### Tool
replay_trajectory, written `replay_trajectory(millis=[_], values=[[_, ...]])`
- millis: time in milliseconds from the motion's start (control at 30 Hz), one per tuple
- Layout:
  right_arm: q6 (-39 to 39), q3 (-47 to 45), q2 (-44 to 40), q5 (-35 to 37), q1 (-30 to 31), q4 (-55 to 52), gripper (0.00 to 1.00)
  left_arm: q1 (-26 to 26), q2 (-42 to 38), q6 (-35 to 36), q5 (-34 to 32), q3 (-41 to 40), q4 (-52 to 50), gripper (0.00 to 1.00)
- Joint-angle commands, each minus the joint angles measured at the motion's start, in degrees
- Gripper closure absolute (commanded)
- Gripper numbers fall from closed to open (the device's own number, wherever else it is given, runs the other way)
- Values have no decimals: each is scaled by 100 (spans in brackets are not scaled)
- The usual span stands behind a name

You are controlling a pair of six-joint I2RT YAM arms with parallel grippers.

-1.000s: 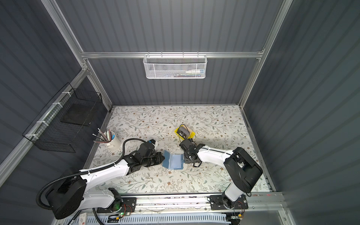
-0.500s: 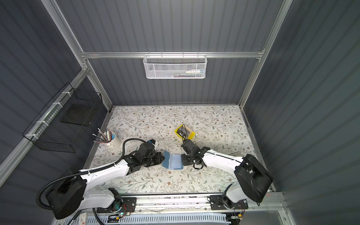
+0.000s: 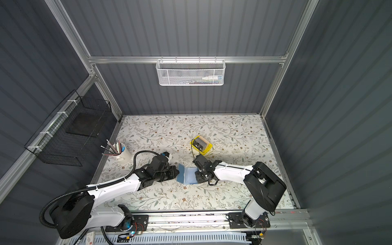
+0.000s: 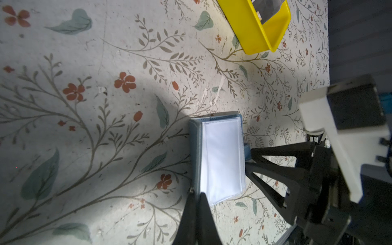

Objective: Insert credit cards into a card holder
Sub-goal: Open the card holder at the center of the table.

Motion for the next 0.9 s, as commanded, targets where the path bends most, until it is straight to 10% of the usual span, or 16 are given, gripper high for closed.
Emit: replay_trajectory(millis=[0, 400, 867], values=[[23, 133, 115, 367, -24, 109, 66, -35, -61, 330, 270, -4, -245, 100], [70, -129, -87, -193, -539, 1049, 67, -35, 180, 948, 1029, 75, -263, 100], [118, -590, -575, -63, -562, 842, 60, -35, 40, 293, 241, 85, -513, 100]])
